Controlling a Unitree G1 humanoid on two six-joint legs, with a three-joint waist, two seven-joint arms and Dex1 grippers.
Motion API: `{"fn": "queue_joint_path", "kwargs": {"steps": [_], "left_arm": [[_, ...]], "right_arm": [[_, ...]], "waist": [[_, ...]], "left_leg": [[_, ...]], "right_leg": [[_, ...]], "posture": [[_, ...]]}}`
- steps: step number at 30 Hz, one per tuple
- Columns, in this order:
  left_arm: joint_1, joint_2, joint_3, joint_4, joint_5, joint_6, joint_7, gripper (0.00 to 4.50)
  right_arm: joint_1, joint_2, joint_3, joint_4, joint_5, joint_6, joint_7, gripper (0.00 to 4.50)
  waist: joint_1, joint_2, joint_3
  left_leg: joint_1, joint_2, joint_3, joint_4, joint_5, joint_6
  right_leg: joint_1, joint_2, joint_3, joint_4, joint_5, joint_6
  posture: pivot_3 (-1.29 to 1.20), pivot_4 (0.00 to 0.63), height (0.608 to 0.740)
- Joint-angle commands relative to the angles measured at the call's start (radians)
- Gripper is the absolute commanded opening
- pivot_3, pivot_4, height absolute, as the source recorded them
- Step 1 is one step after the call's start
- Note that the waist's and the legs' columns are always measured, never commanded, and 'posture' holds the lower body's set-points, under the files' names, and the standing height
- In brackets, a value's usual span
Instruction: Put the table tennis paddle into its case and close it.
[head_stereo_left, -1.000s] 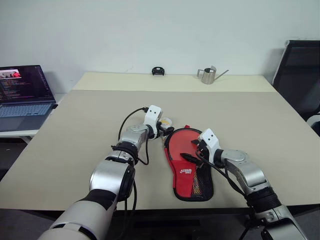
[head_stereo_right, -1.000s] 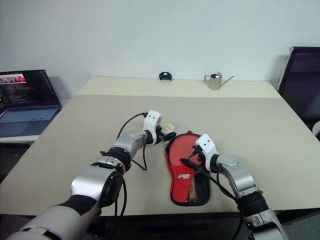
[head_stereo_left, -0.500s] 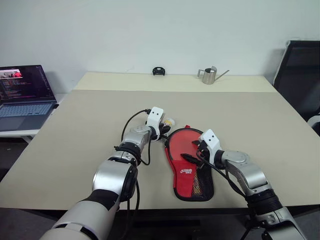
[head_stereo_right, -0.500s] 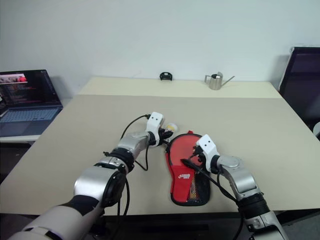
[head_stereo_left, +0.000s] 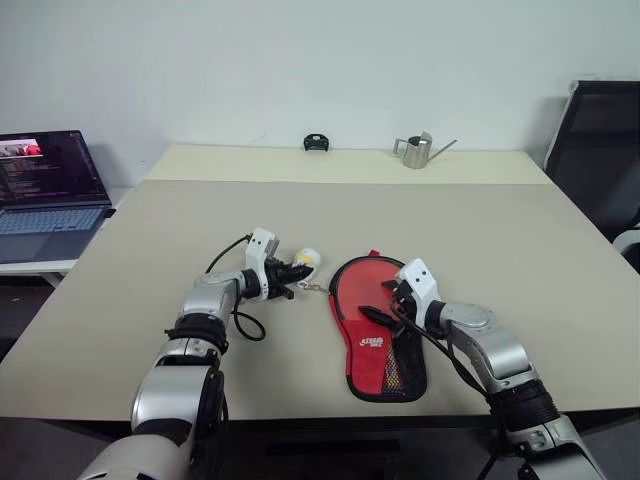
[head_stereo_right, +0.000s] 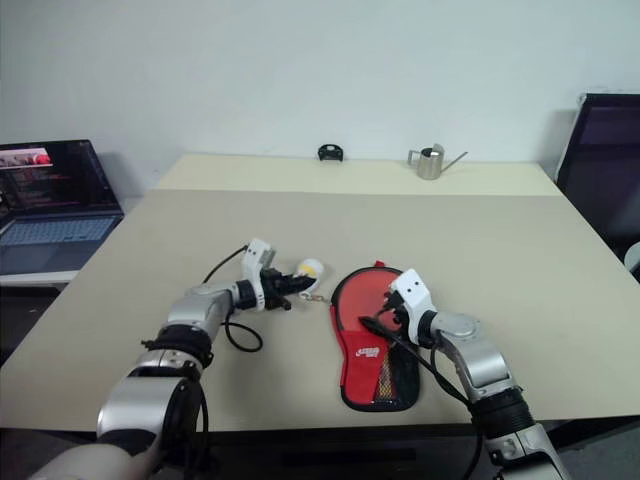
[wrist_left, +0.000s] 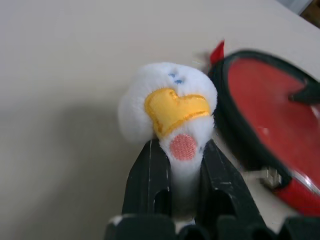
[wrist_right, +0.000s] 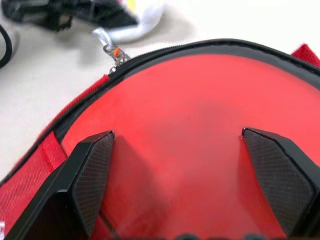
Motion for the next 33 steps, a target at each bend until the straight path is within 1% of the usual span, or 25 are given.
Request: {"fn": "queue_joint_path", "kwargs": {"steps": [1,8,12,17,25,29,33], "left_arm": [[-0.005,-0.001,-0.004,-0.116,-0.030,0.034,0.016,0.24],[-0.025,-0.028,-0.033,-0.153,-0.030,0.050,0.023,0.24],[-0.060,-0.035,-0.068,-0.137,-0.009,0.019,0.015,0.24],[-0.161,-0.051,-0.115,-0.004,0.053,-0.092,0.057,0.24],[-0.321,-0.098,-0.146,0.272,0.152,-0.262,0.216,0.24],[-0.363,-0.123,-0.141,0.346,0.172,-0.297,0.266,0.24],[-0.384,-0.143,-0.133,0.382,0.175,-0.295,0.248,0.24]], "right_arm": [[-0.016,0.019,0.029,0.078,-0.009,0.002,0.011,4.50],[-0.085,0.027,0.050,0.194,-0.040,-0.016,0.014,4.50],[-0.117,0.026,0.069,0.276,-0.076,-0.014,0.003,4.50],[-0.130,0.046,0.078,0.345,-0.096,-0.024,-0.025,4.50],[-0.099,0.088,0.070,0.336,-0.092,-0.009,-0.072,4.50],[-0.078,0.095,0.072,0.310,-0.083,0.014,-0.075,4.50],[-0.045,0.092,0.072,0.237,-0.053,0.051,-0.051,4.50]], "waist": [[0.000,0.000,0.000],[-0.001,0.000,0.000],[-0.001,0.000,0.000],[0.000,0.000,-0.001],[-0.004,0.000,-0.001],[-0.003,0.000,-0.001],[-0.002,0.000,-0.001]], "left_leg": [[0.000,0.000,0.000,0.000,0.000,0.000],[0.000,0.000,0.000,0.000,0.000,0.000],[0.001,0.000,0.000,0.000,0.000,0.000],[0.002,0.000,0.000,0.000,0.000,0.000],[0.003,0.000,0.001,-0.001,0.000,0.000],[0.003,0.000,0.001,-0.001,0.000,0.000],[0.003,0.000,0.001,-0.001,0.000,0.000]], "right_leg": [[0.000,0.000,0.000,0.000,0.000,0.000],[0.000,0.000,0.000,0.000,0.000,0.000],[0.000,0.000,0.000,0.000,0.000,0.000],[0.001,0.000,0.000,0.000,0.000,0.000],[0.002,0.000,0.001,0.001,0.000,0.000],[0.002,0.000,0.000,0.001,0.000,0.000],[0.002,0.000,0.000,0.000,0.000,0.000]], "posture": [[0.00,0.150,0.740],[0.00,0.150,0.740],[0.00,0.150,0.740],[0.00,0.150,0.740],[0.00,0.150,0.740],[0.00,0.150,0.740],[0.00,0.150,0.740]]}}
